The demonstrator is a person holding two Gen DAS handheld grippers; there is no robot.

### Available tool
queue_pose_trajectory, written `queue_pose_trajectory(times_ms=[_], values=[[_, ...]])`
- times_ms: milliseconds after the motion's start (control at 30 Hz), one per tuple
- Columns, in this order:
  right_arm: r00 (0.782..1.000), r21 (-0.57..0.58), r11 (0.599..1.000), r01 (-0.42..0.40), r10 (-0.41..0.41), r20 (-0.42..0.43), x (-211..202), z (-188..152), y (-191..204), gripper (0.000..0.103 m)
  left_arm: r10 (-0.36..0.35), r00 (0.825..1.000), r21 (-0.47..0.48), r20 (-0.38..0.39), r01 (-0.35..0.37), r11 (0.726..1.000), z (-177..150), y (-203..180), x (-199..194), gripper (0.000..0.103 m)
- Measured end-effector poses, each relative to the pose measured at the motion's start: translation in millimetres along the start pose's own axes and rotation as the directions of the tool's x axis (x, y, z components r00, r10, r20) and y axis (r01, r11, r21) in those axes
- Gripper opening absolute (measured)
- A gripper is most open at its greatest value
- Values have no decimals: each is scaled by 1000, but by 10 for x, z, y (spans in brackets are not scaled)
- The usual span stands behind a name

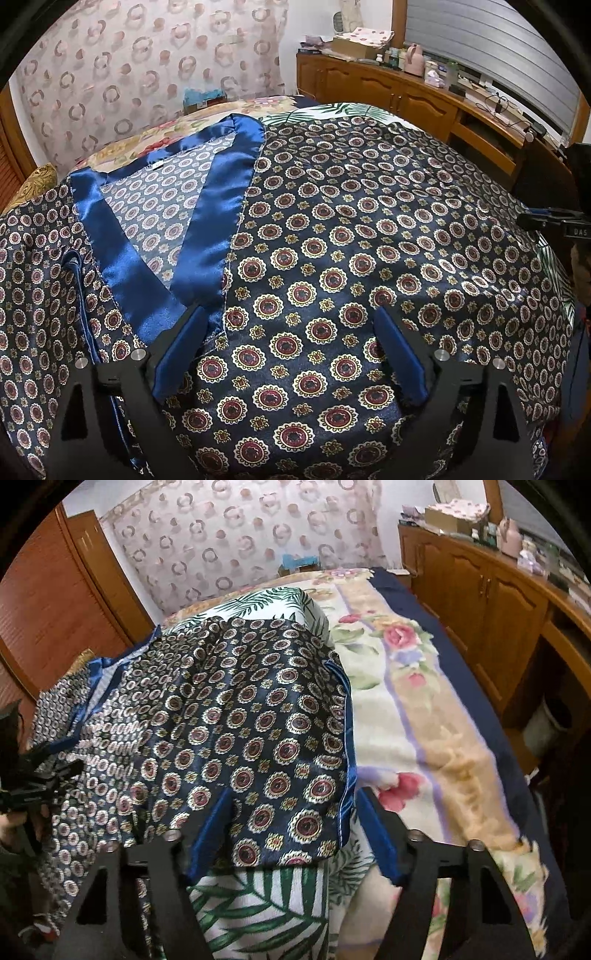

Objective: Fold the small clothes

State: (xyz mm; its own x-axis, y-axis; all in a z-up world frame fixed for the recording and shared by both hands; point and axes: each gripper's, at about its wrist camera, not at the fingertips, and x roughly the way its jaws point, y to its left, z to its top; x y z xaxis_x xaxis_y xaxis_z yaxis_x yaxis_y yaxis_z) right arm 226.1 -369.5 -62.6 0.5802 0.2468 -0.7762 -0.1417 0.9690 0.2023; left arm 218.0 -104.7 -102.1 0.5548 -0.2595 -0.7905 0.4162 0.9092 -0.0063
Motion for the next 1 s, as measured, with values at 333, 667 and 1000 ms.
queue_pose_trajectory(times_ms=[333,667,1000], values=[[997,-72,995,73,-71,29,-189,-87,-30,14,-9,998,-32,63,11,999,-40,71,-163,92],[977,-180,979,92,-53,208,-534,37,508,7,1,983,-63,184,11,998,-267,97,-772,92],[964,-390,919,-55,150,217,-495,-37,1514,7,-5,961,-117,277,39,992,-487,148,-1117,92]])
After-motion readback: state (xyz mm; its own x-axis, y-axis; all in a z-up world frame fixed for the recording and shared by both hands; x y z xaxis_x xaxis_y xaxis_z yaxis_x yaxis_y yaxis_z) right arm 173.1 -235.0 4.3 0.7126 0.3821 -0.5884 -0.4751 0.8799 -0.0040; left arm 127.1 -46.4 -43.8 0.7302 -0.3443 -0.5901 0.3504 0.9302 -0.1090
